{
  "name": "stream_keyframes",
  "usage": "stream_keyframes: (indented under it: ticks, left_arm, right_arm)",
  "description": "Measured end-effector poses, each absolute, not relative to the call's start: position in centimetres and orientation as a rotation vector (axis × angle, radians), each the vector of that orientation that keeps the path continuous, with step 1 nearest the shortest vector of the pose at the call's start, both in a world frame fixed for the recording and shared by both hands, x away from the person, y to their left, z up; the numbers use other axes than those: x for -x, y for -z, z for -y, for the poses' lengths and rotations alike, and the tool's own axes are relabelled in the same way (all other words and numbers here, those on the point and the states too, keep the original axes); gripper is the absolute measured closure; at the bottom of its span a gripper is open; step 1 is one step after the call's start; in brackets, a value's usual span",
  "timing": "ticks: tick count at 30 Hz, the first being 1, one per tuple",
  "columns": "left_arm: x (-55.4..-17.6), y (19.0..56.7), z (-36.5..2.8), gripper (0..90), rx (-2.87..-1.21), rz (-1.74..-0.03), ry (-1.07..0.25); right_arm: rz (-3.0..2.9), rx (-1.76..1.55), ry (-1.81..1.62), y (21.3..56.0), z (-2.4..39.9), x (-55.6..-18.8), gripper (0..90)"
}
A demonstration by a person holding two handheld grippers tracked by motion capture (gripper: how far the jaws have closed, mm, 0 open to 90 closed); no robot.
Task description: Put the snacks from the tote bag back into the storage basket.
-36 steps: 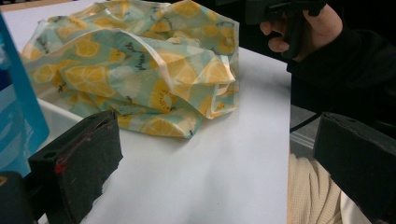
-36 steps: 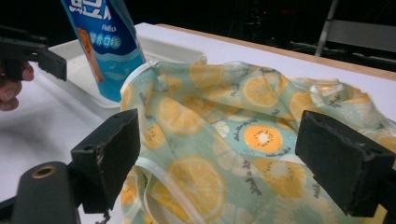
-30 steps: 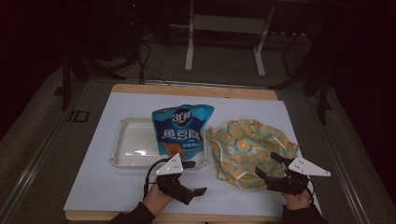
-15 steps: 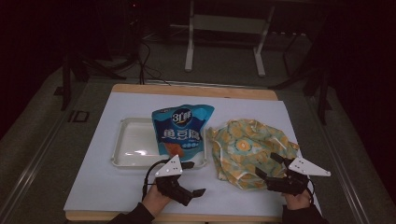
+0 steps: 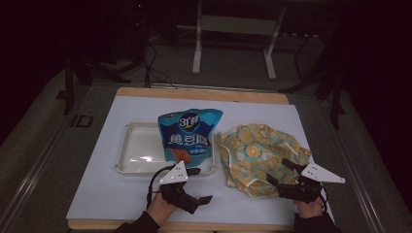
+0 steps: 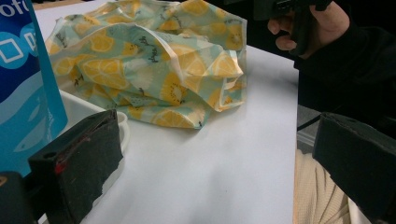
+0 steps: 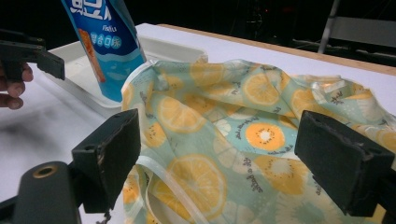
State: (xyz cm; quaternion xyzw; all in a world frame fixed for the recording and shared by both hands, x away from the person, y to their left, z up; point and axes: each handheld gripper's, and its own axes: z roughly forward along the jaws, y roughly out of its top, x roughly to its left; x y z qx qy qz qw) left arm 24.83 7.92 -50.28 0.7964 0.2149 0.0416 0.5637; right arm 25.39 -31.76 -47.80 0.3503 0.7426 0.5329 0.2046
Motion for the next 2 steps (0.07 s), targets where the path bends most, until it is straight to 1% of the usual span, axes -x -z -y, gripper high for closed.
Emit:
stream_keyframes:
  ticks: [2]
  left_arm:
    - [-24.82, 50.28, -7.93, 1.8, -1.874, -0.506, -0.101]
  right_arm:
    - [-2.071, -0.979, -1.488, 47.80, 31.77, -25.43, 14.2]
